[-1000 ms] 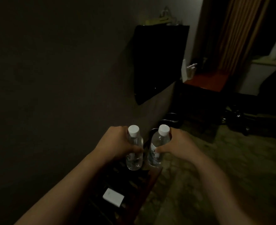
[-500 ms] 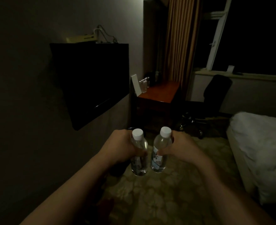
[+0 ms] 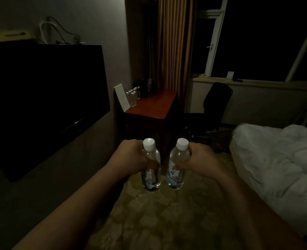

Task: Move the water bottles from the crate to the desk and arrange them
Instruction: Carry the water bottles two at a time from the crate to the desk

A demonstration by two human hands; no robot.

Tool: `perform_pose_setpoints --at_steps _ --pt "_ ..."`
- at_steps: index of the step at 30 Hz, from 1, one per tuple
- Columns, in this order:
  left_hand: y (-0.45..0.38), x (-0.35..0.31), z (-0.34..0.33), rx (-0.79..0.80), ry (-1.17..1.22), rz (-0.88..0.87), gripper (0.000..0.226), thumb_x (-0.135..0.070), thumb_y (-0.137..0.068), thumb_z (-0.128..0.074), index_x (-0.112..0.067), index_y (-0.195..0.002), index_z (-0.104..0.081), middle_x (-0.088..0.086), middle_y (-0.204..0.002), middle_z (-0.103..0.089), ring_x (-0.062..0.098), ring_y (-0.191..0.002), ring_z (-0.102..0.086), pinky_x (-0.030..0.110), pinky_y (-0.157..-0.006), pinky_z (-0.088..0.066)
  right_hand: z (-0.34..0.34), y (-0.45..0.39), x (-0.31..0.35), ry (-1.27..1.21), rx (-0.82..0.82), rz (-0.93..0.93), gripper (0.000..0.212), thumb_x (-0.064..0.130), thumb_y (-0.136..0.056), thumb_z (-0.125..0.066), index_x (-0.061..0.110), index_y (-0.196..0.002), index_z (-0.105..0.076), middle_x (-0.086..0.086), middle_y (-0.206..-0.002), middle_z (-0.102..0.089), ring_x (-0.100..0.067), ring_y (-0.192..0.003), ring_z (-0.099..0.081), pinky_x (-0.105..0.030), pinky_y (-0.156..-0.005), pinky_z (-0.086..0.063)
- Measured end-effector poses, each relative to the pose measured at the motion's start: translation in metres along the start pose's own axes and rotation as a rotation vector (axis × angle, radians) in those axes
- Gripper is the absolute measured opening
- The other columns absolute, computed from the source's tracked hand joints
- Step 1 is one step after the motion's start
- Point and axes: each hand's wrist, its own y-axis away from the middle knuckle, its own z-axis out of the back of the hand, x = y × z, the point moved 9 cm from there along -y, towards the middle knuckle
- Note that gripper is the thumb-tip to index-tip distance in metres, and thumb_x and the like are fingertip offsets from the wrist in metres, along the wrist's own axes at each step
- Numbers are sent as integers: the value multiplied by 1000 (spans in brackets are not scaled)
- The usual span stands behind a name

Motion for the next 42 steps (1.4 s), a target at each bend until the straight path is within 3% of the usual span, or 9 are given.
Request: perform_pose_setpoints --at_steps 3,7,13,18,22,26,31,35,42 --pt "-62 10 -10 11 -14 -48 27 -40 -65 -86 -26 -82 -70 -11 -78 -71 -1 -73 -66 30 -72 -58 10 -51 -19 -37 -13 -31 52 30 -62 -91 29 -107 -64 15 -97 -66 1 -87 -61 -16 -63 -45" --pt "-154 24 -22 39 17 -100 23 -38 -68 -85 -28 -80 -67 -12 -75 -69 -5 -70 -64 21 -65 -54 23 -130 -39 -42 -24 -60 50 30 -63 -90 29 -106 -64 14 -100 -66 -3 -92 -62 -18 -69 -47" --pt "-292 40 -35 145 47 -153 33 -34 -68 -85 -23 -94 -69 -9 -90 -70 3 -85 -66 31 -77 -59 56 -248 -61 -59 -68 -99 46 27 -63 -90 31 -101 -64 12 -96 -68 -1 -88 -64 -19 -70 -51" --pt "-388 47 -44 138 19 -199 28 -36 -65 -87 -25 -85 -70 -10 -82 -71 -1 -76 -66 21 -65 -55 84 -332 -78 -50 -113 -111 45 29 -62 -90 31 -99 -66 12 -95 -70 -3 -85 -67 -18 -63 -51" --pt "-460 58 -58 145 30 -178 32 -38 -65 -87 -26 -88 -69 -11 -86 -71 1 -81 -66 22 -69 -56 98 -402 -101 -76 -79 -124 49 25 -64 -89 26 -107 -65 6 -99 -69 -12 -86 -68 -21 -57 -53" --pt "-532 65 -78 135 11 -157 28 -36 -67 -86 -26 -87 -69 -10 -86 -70 0 -80 -66 22 -69 -57 111 -478 -128 -22 -60 -90 54 31 -63 -89 27 -111 -64 10 -103 -66 -6 -92 -62 -19 -65 -47" --pt "-629 71 -106 112 -13 -92 28 -34 -69 -86 -26 -91 -69 -10 -90 -71 1 -83 -66 26 -75 -59 136 -577 -165 -54 7 -18 48 31 -61 -89 32 -103 -65 10 -100 -69 -5 -91 -66 -29 -77 -58" --pt "-710 71 -120 78 1 -21 23 -32 -71 -85 -30 -84 -65 -12 -85 -69 -1 -80 -66 19 -70 -55 160 -662 -186 -37 59 26 55 31 -61 -90 32 -109 -63 11 -105 -67 -7 -95 -65 -31 -81 -58" --pt "-829 98 -132 17 6 107 30 -33 -70 -85 -28 -92 -67 -10 -92 -71 -2 -81 -65 17 -71 -55 178 -799 -209 21 158 91 56 28 -64 -89 27 -113 -62 9 -108 -66 -8 -97 -64 -30 -84 -57"
